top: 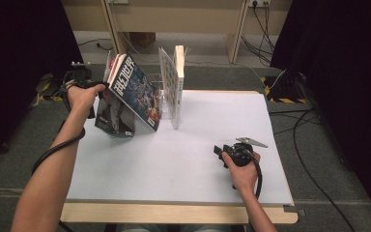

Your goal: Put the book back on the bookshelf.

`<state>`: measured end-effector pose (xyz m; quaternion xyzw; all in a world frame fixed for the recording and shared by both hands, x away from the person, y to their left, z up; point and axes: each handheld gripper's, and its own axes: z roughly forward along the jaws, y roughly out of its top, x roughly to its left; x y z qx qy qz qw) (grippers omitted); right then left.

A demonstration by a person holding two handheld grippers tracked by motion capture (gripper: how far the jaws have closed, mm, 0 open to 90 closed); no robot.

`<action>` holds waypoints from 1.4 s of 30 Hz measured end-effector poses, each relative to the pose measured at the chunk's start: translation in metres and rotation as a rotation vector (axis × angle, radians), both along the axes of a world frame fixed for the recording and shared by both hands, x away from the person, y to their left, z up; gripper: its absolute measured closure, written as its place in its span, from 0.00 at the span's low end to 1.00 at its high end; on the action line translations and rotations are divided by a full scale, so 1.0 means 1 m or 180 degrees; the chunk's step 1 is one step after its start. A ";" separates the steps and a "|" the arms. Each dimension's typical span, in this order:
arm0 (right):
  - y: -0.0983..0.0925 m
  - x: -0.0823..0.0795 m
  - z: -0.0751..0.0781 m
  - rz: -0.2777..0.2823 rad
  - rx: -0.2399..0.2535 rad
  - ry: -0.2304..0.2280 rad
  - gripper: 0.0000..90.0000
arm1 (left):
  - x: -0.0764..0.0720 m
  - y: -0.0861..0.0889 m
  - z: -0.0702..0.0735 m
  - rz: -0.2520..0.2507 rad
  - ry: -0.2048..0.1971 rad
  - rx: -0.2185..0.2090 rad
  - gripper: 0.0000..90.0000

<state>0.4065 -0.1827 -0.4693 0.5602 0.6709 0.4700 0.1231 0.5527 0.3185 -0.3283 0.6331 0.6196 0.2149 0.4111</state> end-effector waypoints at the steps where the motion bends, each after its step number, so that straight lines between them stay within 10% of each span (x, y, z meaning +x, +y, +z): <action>1: 0.000 0.000 0.000 0.0000 0.0000 0.0000 0.58 | 0.000 0.000 0.000 0.0000 0.0000 0.0000 0.75; 7: 0.001 0.000 -0.003 0.0026 -0.0008 0.0086 0.58 | 0.009 -0.009 0.010 -0.0052 0.0201 0.0258 0.86; 18: -0.001 -0.001 -0.003 0.0016 -0.0001 0.0102 0.58 | 0.009 -0.011 0.010 -0.0055 0.0207 0.0136 0.96; 23: -0.004 -0.002 -0.002 -0.0006 0.0005 0.0086 0.58 | -0.003 -0.017 0.013 -0.0218 -0.0139 0.0183 0.96; 35: -0.001 -0.001 -0.002 0.0011 -0.0002 0.0040 0.59 | -0.013 -0.017 0.025 -0.0585 -0.1094 -0.0294 0.96; 42: -0.003 -0.001 -0.002 -0.0012 0.0004 0.0065 0.59 | -0.015 -0.019 0.027 -0.0731 -0.1285 -0.0740 0.96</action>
